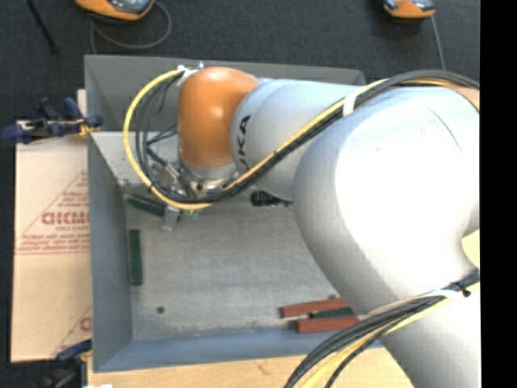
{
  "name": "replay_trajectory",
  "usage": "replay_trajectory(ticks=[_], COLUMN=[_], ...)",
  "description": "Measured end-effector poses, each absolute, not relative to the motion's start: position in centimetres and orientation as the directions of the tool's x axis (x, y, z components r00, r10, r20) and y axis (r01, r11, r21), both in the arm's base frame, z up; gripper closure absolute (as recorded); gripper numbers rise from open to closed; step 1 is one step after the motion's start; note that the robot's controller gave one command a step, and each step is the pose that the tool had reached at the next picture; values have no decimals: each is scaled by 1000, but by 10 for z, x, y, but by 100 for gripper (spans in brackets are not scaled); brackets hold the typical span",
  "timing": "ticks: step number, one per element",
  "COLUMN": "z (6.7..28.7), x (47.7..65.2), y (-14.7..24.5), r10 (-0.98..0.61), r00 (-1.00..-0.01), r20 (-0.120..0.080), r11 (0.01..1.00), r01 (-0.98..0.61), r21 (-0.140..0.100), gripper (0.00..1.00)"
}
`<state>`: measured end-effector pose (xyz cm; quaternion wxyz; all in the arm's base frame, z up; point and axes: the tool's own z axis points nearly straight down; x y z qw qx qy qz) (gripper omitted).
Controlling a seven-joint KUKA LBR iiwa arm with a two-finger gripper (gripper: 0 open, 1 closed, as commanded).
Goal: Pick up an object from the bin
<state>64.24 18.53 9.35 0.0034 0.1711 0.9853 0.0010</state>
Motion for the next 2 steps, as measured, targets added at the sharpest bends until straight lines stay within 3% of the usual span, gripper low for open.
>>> replay_trajectory(ticks=[2], z=[135], x=[646], y=[185], r10=[335], r00=[-942], r20=[-8], r11=[942], r01=[335], r21=[5], gripper=[100])
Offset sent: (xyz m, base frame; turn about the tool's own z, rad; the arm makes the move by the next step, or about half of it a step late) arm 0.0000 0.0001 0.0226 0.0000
